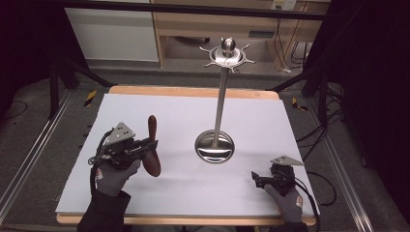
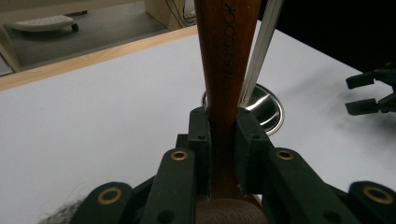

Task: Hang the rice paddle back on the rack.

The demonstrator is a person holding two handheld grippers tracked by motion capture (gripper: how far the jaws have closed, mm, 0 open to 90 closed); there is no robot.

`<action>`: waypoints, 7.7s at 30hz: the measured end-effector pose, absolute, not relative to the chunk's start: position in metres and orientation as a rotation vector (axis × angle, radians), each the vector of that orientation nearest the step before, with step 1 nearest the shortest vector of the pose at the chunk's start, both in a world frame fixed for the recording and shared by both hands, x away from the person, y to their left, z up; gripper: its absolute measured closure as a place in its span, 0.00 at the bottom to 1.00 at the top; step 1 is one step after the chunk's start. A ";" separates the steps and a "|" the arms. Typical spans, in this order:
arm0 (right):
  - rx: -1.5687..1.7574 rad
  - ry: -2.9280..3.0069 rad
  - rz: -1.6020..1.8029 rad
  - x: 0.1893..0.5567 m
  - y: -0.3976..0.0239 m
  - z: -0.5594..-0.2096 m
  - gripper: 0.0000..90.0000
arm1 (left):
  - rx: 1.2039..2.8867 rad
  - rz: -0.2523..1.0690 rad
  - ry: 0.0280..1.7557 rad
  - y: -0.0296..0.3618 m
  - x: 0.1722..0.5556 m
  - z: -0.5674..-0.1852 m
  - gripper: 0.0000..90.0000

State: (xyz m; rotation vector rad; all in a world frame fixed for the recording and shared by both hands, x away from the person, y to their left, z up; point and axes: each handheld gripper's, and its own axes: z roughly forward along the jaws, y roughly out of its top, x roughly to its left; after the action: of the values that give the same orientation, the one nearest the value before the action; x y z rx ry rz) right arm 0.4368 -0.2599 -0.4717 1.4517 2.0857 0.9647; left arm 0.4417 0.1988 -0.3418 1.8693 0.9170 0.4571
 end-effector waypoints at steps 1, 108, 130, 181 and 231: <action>1.452 2.086 0.963 0.437 -0.260 -0.472 0.10 | 1.862 0.454 0.914 0.198 0.443 -0.340 0.86; 1.468 2.054 0.985 0.438 -0.265 -0.470 0.10 | 1.808 0.501 0.703 0.100 0.492 -0.221 0.86; 1.465 2.055 0.989 0.438 -0.265 -0.470 0.10 | 1.830 0.503 0.704 0.087 0.500 -0.221 0.86; 1.468 2.062 0.987 0.438 -0.264 -0.470 0.10 | 1.823 0.534 0.696 0.071 0.513 -0.227 0.86; 1.490 2.051 0.958 0.437 -0.267 -0.473 0.09 | 1.837 0.511 0.820 0.156 0.455 -0.356 0.44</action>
State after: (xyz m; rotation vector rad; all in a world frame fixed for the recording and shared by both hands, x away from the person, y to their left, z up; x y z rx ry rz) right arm 0.4368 -0.2666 -0.4731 1.4904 2.0509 0.9583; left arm 0.4555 0.1563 -0.3556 1.8369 0.8203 0.5110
